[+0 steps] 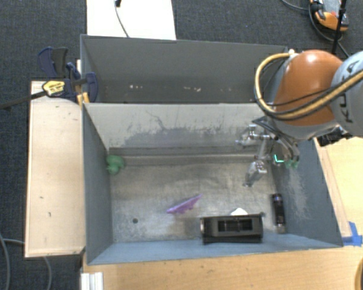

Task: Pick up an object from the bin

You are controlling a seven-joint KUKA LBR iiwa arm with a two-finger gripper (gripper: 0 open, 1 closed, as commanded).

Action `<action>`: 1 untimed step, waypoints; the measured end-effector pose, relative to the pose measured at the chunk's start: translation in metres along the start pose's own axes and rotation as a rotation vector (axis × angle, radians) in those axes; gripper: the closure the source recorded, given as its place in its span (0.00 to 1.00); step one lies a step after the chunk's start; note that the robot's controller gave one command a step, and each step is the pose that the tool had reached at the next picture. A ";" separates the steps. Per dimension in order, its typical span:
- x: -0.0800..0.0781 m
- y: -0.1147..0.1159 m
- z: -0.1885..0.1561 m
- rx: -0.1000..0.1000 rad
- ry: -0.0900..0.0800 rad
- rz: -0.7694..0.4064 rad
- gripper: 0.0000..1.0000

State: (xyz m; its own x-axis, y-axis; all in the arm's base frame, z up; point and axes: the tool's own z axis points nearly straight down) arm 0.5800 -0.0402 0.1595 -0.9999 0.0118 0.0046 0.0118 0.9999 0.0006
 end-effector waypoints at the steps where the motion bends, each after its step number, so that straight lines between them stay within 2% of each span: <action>1: -0.002 0.000 -0.004 0.001 -0.008 -0.001 0.00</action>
Offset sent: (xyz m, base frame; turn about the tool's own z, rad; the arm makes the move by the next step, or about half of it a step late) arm -0.0699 0.0773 -0.0862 -0.1256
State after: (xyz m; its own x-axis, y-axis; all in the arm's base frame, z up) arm 0.5819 -0.0401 0.1639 -0.9999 0.0109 -0.0036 0.0109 0.9999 0.0000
